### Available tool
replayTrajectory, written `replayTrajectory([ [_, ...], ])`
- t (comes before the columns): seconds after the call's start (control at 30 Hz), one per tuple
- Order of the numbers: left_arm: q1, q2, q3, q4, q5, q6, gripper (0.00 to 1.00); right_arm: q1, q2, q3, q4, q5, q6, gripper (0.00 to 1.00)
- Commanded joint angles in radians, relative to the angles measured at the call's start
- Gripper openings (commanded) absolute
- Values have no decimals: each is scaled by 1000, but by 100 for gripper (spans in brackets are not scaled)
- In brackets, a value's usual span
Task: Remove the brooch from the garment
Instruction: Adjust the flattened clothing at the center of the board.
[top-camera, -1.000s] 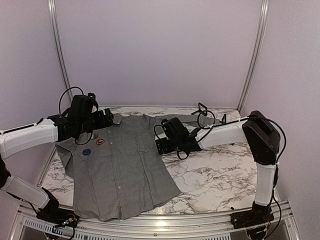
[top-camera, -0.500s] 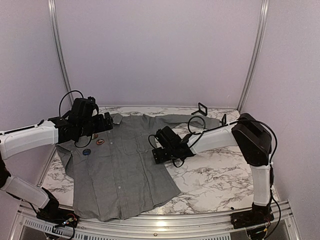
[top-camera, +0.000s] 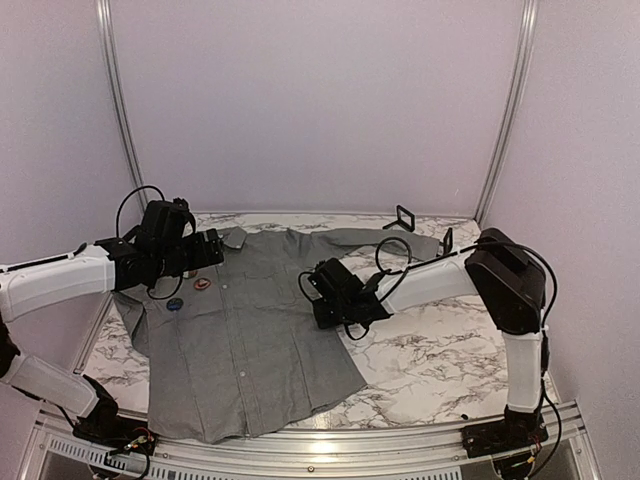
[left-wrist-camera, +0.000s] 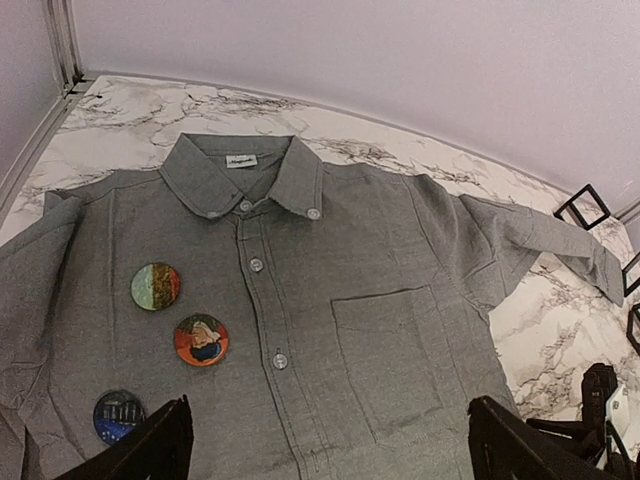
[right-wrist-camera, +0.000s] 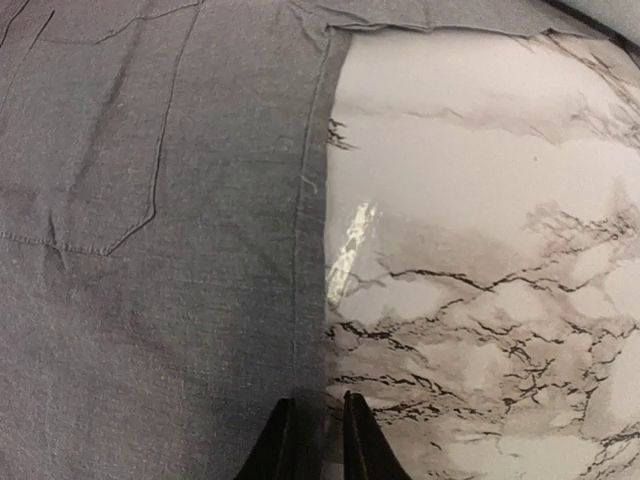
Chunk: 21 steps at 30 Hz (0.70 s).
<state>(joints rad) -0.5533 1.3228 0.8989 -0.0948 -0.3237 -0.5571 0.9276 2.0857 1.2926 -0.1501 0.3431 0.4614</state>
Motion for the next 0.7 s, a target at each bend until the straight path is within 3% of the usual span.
replayTrajectory([
  [0.0,4,-19,-17,-10,-4,-9,99,5,-9,-54,-118,26,14,6],
  [0.07,4,-19,-19,-10,1,-9,99,4,-22,-61,-122,31,19,0],
  [0.4,4,-18,-39,10,59,-10,99,-11,-125,-160,-124,51,41,0],
  [0.67,1,12,-51,28,150,-40,99,-21,-254,-333,-112,0,74,0],
])
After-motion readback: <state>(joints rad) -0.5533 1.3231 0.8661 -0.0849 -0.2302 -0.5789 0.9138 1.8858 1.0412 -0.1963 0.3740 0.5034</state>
